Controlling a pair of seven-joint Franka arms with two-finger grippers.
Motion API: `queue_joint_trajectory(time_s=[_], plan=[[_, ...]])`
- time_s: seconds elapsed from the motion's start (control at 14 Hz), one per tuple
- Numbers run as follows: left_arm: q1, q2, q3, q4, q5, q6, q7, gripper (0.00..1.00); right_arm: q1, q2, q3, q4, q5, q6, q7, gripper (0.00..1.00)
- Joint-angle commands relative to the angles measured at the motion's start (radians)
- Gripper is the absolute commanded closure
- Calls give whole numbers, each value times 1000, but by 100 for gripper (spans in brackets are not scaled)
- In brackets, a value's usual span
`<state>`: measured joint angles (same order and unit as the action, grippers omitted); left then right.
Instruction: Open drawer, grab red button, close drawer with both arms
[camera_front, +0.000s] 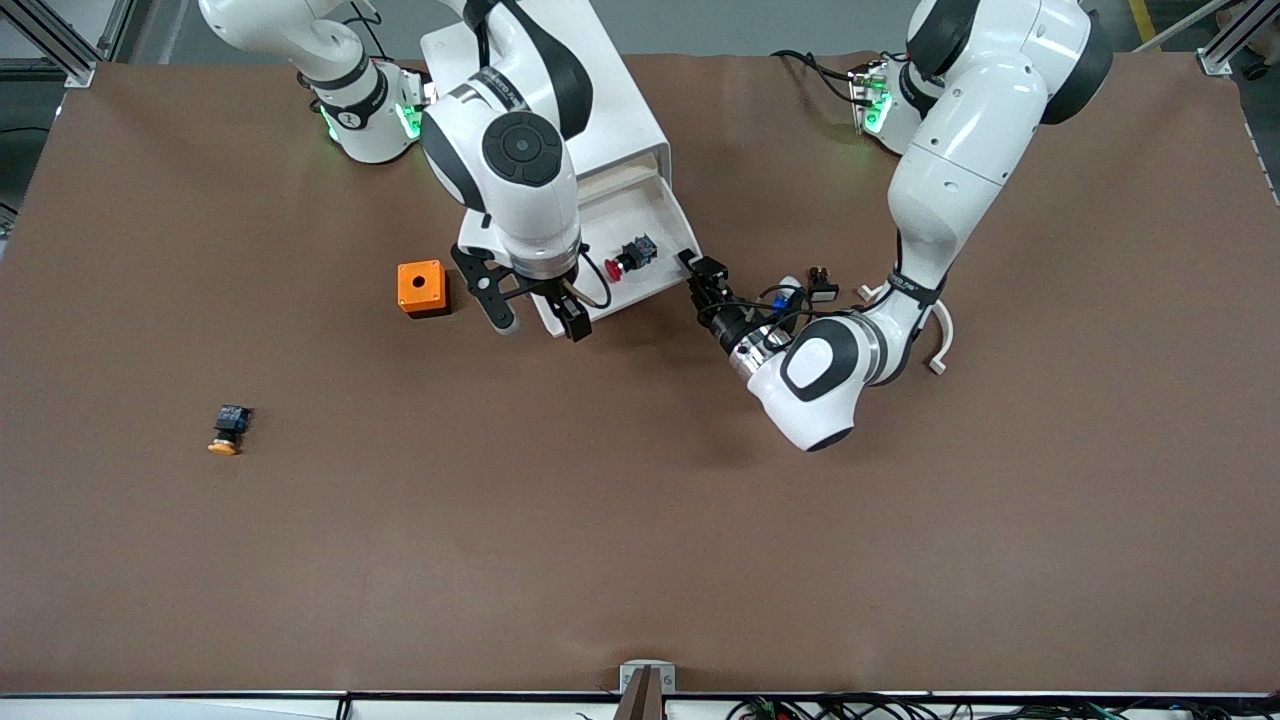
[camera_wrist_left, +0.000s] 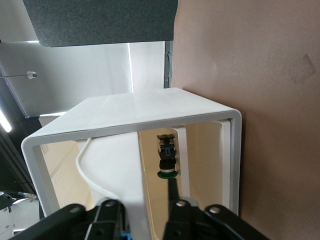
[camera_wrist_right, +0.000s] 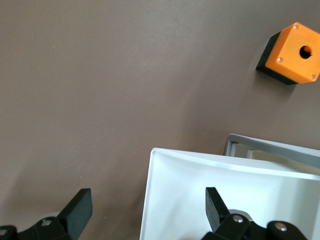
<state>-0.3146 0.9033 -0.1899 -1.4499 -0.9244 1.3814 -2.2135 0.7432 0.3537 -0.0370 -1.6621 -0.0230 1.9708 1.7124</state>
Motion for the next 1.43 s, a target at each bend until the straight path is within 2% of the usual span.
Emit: queue_joint_trajectory(time_s=[0.0, 0.14, 0.29, 0.36, 0.86, 1.07, 1.36], plan=[[6, 17, 1, 25, -4, -12, 9, 0, 36, 31, -7, 8, 0, 23, 21, 0], [17, 14, 1, 26, -4, -12, 21, 0, 74, 63, -6, 8, 9, 25, 21, 0], [26, 9, 0, 49, -10, -12, 75, 0, 103, 106, -7, 12, 81, 45, 26, 0], [31, 6, 0, 66, -17, -12, 115, 0, 119, 113, -7, 10, 84, 59, 26, 0], [89, -1, -10, 166, -41, -22, 547, 0, 154, 102, -7, 18, 86, 37, 23, 0], [94, -1, 9, 204, -31, -21, 702, 0, 154, 94, -7, 24, 86, 17, 23, 0], [85, -27, 73, 221, -28, -5, 967, 0, 173, 80, -6, 24, 86, -7, 29, 0]])
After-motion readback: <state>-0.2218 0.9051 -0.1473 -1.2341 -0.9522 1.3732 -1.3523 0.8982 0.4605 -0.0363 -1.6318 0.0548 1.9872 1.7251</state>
